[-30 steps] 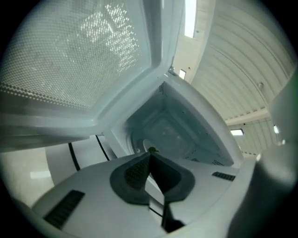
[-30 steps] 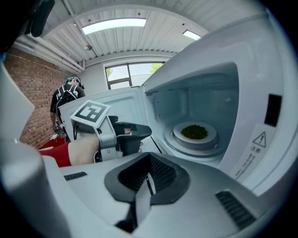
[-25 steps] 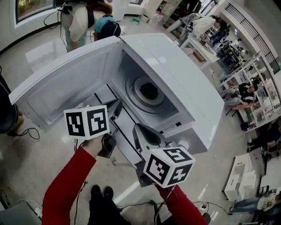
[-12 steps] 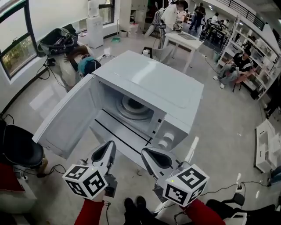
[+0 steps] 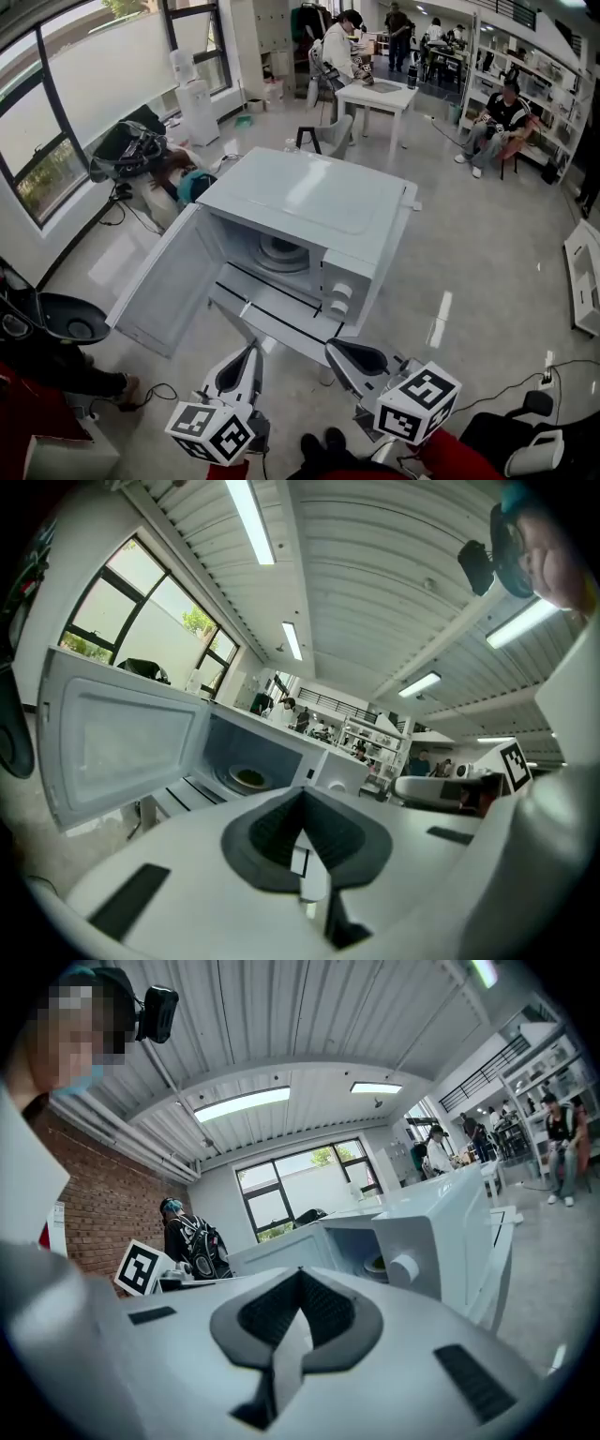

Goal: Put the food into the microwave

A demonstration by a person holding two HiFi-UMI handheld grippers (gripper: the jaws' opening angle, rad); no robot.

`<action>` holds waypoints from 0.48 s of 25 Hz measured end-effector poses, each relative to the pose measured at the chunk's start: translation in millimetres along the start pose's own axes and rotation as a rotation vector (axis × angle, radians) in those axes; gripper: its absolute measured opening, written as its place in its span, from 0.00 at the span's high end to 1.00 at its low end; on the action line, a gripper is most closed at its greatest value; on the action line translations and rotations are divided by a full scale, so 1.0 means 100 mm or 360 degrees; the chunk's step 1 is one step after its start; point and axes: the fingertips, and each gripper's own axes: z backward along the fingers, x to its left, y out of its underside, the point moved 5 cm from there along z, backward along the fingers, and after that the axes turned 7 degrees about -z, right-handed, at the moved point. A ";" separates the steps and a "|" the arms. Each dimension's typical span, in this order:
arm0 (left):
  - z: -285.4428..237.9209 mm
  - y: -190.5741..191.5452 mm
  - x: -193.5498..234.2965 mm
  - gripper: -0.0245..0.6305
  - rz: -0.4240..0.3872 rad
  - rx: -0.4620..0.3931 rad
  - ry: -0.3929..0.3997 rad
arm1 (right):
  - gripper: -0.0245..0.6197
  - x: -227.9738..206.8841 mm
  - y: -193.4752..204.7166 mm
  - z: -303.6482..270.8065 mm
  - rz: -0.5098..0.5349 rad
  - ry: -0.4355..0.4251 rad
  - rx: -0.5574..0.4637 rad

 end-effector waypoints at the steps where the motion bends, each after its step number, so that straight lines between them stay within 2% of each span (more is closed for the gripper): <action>1: 0.03 0.03 -0.03 0.95 -0.0011 0.0007 -0.0006 | 0.94 -0.01 0.01 0.04 -0.0001 0.0003 -0.0010; 12: 0.31 0.15 -0.31 0.95 -0.0099 -0.0006 -0.0020 | 0.94 -0.01 0.09 0.37 0.0046 0.0000 -0.0087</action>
